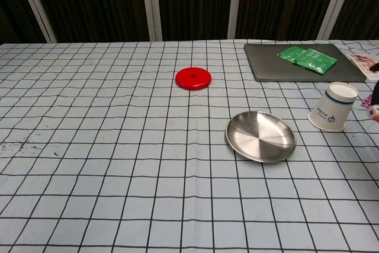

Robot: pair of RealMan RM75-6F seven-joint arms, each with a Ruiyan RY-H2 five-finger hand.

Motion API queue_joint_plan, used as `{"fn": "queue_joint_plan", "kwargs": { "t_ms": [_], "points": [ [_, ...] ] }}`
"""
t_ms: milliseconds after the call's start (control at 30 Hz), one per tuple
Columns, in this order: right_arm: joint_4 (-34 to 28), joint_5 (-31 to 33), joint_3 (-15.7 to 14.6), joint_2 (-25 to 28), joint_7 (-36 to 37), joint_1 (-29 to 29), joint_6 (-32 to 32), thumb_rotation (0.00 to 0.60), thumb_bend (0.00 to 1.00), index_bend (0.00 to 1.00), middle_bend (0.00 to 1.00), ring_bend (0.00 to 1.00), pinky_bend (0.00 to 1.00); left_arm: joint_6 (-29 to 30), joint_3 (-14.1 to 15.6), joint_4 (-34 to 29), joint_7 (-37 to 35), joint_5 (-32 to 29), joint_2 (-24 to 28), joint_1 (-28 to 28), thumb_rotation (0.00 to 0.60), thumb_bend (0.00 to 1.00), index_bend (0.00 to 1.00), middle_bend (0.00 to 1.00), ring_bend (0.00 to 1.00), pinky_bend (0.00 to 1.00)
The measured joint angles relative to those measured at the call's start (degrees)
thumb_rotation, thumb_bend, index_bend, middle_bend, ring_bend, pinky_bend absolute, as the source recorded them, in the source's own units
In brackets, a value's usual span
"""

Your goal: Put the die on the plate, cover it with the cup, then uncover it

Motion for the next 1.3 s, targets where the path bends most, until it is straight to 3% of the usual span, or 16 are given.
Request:
{"fn": "queue_joint_plan", "kwargs": {
  "t_ms": [233, 433, 600, 700, 967, 1300],
  "points": [
    [-7.08, -0.52, 3.23, 0.20, -9.47, 4.14, -0.88, 0.600, 0.39, 0.58, 0.13, 0.10, 0.00, -0.13, -0.10, 0.14, -0.50, -0.25, 0.18, -0.06, 0.600, 0.23, 0.25, 0.00, 0.00, 0.13],
    [-5.85, 4.72, 6.13, -4.08, -14.91, 9.60, -4.47, 0.600, 0.39, 0.58, 0.13, 0.10, 0.00, -0.61, -0.25, 0.34, -0.72, -0.55, 0.26, -0.33, 0.600, 0.23, 0.25, 0.00, 0.00, 0.13],
    [-4.74, 6.05, 6.83, -5.40, -15.75, 10.84, -4.80, 0.600, 0.39, 0.58, 0.13, 0.10, 0.00, -0.85, -0.36, 0.52, -0.73, -0.79, 0.23, -0.46, 0.600, 0.23, 0.25, 0.00, 0.00, 0.13],
    [-0.33, 7.93, 7.05, -7.72, -15.00, 13.00, -8.03, 0.600, 0.39, 0.58, 0.13, 0.10, 0.00, -1.06, -0.40, 0.58, -0.70, -0.87, 0.22, -0.61, 0.600, 0.23, 0.25, 0.00, 0.00, 0.13],
    [18.41, 11.77, 7.89, -16.31, -10.19, 19.56, -17.94, 0.600, 0.39, 0.59, 0.13, 0.10, 0.00, -1.18, -0.57, 0.75, -0.77, -1.22, 0.19, -0.72, 0.600, 0.23, 0.25, 0.00, 0.00, 0.13],
    [26.60, 11.44, 5.35, -21.25, -4.51, 21.31, -21.21, 0.600, 0.39, 0.59, 0.12, 0.10, 0.00, -1.11, -0.66, 0.76, -0.53, -1.47, 0.11, -0.72, 0.600, 0.23, 0.25, 0.00, 0.00, 0.13]
  ]
}}
